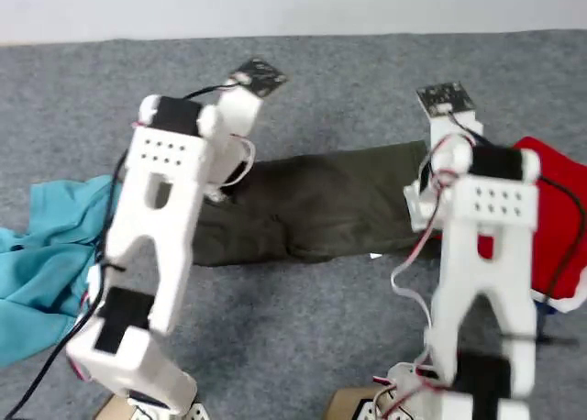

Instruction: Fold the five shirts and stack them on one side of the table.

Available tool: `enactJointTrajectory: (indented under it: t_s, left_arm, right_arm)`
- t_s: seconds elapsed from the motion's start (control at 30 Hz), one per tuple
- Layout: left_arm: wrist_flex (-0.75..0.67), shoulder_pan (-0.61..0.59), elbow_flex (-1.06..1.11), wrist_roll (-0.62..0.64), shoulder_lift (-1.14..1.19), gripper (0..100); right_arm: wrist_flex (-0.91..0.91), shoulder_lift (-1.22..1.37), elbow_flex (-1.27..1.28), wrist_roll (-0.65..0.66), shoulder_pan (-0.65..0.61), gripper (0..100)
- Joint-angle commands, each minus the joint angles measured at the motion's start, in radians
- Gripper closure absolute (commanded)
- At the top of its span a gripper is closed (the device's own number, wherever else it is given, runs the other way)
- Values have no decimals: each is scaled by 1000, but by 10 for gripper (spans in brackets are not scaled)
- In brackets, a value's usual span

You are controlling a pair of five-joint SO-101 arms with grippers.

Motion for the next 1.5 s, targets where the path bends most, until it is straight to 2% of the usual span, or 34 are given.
enactJointTrajectory:
  t_s: [0.0, 0.3, 0.6, 0.77, 0.93, 1.2, 1.27, 1.37, 1.4, 1.47]
  left_arm:
    - [26, -80, 105, 17, -150, 979]
    - [26, -295, 265, 17, -281, 979]
    - [26, -341, 271, 17, -287, 979]
    - [26, -341, 271, 23, -287, 979]
    - [26, -336, 271, 54, -287, 979]
    - [28, -341, 271, 54, -287, 979]
    - [28, -341, 271, 54, -288, 979]
    - [28, -341, 271, 54, -288, 979]
    - [28, -341, 271, 54, -288, 979]
    - [28, -341, 271, 54, -288, 979]
  right_arm:
    - [-12, 182, -199, -15, -28, 774]
    - [153, 699, -760, -31, -27, 754]
    - [203, 1095, -1174, -31, -24, 732]
    - [203, 1199, -1209, -40, -38, 732]
    - [203, 1256, -1209, -112, -53, 733]
    - [209, 1333, -1204, -115, -73, 746]
    - [209, 1343, -1204, -109, -74, 814]
    - [209, 1336, -1209, -104, -74, 969]
    - [209, 1328, -1209, -91, -74, 997]
    - [213, 1311, -1209, -72, -73, 980]
